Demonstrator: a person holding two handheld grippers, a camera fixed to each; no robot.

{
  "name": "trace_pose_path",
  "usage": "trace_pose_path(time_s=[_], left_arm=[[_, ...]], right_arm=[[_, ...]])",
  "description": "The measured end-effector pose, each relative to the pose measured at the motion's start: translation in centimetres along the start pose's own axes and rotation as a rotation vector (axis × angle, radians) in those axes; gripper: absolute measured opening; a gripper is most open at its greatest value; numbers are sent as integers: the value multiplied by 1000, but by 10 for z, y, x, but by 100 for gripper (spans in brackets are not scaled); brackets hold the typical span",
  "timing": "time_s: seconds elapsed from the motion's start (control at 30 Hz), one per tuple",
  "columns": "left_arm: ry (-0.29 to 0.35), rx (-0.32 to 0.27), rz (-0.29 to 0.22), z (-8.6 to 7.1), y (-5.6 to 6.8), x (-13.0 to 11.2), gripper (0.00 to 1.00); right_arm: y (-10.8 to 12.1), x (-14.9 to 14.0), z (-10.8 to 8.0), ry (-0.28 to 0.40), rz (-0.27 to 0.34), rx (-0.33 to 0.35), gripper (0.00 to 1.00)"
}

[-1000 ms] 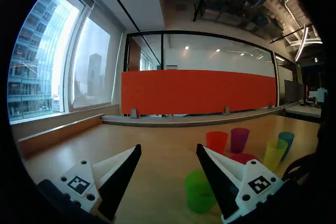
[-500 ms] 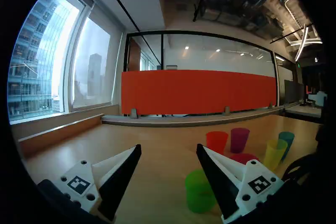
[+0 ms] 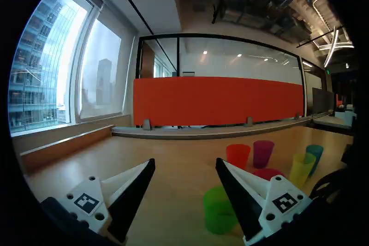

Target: Pour water

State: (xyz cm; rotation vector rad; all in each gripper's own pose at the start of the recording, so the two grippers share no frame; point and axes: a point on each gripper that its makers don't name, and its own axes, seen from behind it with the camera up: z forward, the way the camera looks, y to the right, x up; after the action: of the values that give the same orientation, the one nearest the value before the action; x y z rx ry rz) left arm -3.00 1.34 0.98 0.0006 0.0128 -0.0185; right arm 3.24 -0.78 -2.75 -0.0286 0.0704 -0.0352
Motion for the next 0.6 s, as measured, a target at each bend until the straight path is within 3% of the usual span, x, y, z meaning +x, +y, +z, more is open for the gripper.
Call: trace_pose_path(time_s=[0.6], left_arm=[[0, 0, 0, 1, 1, 0, 98]], right_arm=[[7, -31, 12, -35, 13, -10, 100]])
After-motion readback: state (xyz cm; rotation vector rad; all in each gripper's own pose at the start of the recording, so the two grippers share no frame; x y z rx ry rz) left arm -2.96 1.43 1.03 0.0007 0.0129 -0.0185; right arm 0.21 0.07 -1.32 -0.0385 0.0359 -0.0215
